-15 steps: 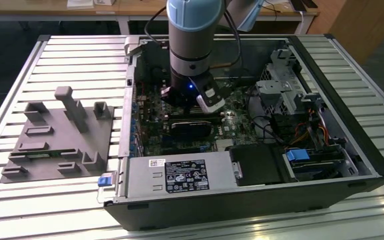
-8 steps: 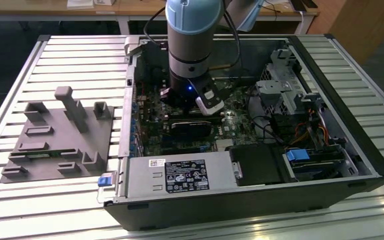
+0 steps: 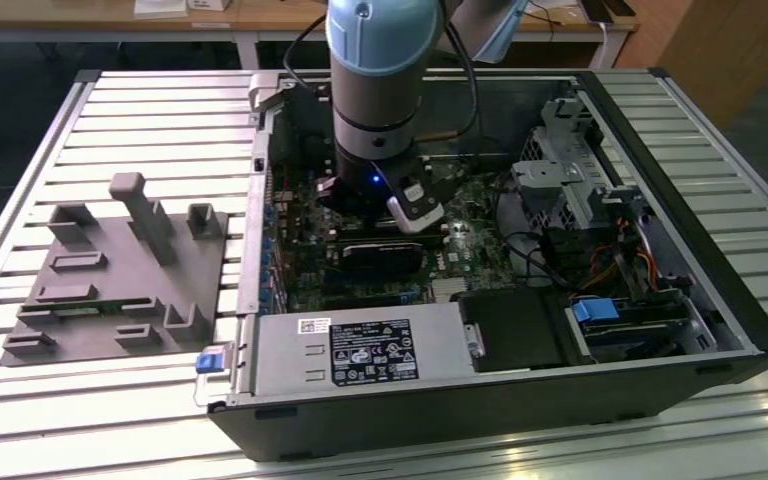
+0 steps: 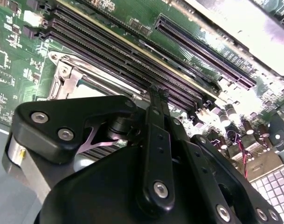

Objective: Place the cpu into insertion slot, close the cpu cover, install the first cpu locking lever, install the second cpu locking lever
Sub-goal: 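Install the second cpu locking lever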

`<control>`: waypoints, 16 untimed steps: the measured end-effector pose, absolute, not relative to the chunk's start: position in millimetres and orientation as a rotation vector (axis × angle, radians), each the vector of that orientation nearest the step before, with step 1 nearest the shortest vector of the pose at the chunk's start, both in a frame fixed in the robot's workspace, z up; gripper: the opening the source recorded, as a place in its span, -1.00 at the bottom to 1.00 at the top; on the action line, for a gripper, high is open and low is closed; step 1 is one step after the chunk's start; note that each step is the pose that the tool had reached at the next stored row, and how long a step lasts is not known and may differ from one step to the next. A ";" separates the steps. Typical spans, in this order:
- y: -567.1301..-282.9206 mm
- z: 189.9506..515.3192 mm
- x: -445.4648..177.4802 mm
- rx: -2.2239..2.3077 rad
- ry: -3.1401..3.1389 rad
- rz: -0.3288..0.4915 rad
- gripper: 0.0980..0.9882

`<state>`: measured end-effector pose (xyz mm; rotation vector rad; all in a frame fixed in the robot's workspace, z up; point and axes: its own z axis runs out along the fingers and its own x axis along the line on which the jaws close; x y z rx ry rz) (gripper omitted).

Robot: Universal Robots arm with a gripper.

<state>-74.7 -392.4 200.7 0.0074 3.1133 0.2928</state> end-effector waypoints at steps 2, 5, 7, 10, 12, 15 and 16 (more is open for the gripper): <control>-392.5 199.4 -74.8 0.008 3.112 0.305 -0.96; -392.4 197.5 -74.7 0.008 3.110 0.330 -0.96; -392.5 196.3 -74.7 0.008 3.108 0.345 -0.96; -392.4 195.1 -74.9 0.008 3.106 0.365 -0.96; -392.4 194.7 -75.3 0.008 3.104 0.382 -0.96; -392.5 194.4 -76.3 0.008 3.101 0.402 -0.96; -392.4 194.2 -77.0 0.008 3.101 0.407 -0.96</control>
